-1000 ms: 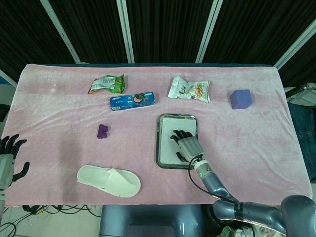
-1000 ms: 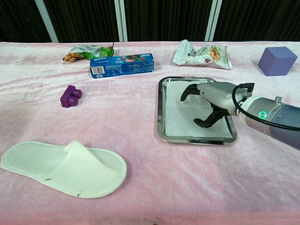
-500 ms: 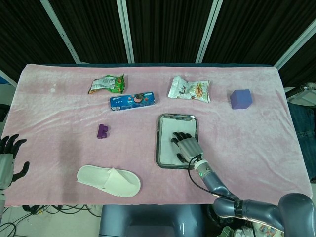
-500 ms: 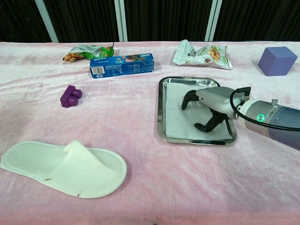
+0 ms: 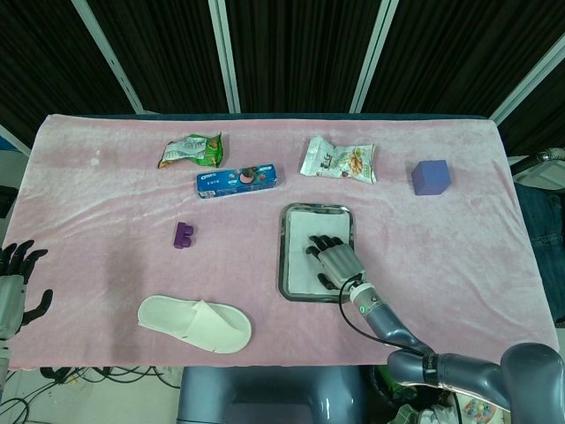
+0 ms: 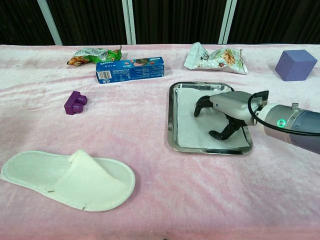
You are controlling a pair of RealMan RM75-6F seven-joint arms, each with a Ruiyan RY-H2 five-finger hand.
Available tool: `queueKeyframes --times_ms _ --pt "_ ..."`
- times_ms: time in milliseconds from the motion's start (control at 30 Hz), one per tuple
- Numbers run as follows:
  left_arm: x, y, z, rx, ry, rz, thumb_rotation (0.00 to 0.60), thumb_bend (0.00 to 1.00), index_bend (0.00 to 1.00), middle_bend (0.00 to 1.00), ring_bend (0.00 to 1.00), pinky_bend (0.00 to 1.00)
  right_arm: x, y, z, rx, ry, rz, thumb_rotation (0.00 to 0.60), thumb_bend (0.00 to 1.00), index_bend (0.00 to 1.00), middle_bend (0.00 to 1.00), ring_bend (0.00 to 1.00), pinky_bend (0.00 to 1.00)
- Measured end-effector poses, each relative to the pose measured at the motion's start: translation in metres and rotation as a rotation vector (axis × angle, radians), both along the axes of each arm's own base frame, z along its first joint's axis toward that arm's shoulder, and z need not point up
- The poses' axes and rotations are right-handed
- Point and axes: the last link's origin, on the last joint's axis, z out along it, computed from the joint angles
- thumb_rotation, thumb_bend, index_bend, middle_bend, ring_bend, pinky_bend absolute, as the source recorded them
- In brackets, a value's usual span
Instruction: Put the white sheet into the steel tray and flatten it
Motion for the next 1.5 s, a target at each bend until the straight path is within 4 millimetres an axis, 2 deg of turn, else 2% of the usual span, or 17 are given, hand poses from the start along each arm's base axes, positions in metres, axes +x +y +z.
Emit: queueKeyframes --times_ms 1500 --pt "-0.0004 0.0006 -0.0002 -0.001 -0.003 0.003 0.600 0.38 0.19 0.06 0.00 0.00 0.0049 -0.0009 -0.0078 -0.001 -0.040 0.005 0.600 0.32 0.29 0.10 0.12 0.18"
